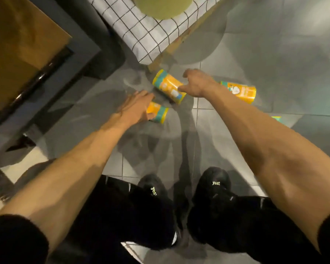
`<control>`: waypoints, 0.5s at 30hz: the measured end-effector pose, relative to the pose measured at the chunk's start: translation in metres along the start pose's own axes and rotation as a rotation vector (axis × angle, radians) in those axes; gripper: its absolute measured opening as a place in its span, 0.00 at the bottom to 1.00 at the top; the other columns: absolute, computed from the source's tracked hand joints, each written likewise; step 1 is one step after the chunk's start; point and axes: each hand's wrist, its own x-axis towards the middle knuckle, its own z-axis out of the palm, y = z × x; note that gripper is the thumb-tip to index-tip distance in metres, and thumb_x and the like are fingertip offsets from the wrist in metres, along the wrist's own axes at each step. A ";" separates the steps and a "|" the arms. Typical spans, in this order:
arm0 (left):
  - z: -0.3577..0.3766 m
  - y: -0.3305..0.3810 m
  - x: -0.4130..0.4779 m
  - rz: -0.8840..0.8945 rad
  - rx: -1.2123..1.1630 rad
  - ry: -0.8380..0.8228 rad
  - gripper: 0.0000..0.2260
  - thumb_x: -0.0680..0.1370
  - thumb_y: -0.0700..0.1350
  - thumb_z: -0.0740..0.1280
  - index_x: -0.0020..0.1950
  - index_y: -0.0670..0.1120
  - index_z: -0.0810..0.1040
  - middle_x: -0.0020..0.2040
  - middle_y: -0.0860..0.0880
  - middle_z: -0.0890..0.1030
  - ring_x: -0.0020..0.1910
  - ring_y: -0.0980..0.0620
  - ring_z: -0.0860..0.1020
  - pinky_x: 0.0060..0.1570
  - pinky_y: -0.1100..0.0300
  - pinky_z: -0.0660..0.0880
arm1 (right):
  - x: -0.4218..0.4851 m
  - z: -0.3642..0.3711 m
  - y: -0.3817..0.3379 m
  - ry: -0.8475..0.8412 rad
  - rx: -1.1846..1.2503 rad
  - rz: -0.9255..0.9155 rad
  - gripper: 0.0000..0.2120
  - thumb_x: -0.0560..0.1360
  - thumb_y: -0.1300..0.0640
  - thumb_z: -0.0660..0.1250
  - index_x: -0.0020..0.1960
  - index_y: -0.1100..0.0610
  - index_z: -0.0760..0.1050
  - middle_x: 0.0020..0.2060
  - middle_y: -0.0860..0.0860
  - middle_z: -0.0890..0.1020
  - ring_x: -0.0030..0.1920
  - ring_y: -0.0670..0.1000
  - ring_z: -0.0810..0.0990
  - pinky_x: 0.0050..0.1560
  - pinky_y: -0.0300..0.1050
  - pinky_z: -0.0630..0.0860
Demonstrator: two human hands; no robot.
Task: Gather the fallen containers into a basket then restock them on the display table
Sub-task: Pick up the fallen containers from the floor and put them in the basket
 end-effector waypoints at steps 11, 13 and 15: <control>0.048 -0.029 0.061 0.110 -0.023 -0.096 0.35 0.67 0.60 0.77 0.69 0.51 0.70 0.66 0.45 0.73 0.63 0.40 0.74 0.62 0.49 0.70 | 0.084 0.058 -0.010 0.038 0.073 -0.029 0.34 0.72 0.40 0.71 0.68 0.60 0.68 0.62 0.60 0.74 0.59 0.61 0.75 0.57 0.52 0.74; 0.048 -0.033 0.061 0.155 0.035 -0.081 0.35 0.66 0.60 0.76 0.69 0.51 0.71 0.65 0.46 0.75 0.63 0.41 0.74 0.63 0.49 0.69 | 0.088 0.062 -0.013 0.021 0.072 -0.028 0.33 0.69 0.39 0.73 0.65 0.60 0.71 0.57 0.58 0.76 0.54 0.59 0.76 0.50 0.50 0.74; 0.050 -0.034 0.061 0.181 0.110 -0.058 0.35 0.67 0.61 0.75 0.70 0.52 0.71 0.66 0.47 0.75 0.64 0.43 0.73 0.64 0.50 0.67 | 0.090 0.062 -0.014 0.008 0.058 -0.020 0.33 0.67 0.38 0.75 0.62 0.59 0.73 0.53 0.57 0.77 0.51 0.58 0.77 0.44 0.47 0.71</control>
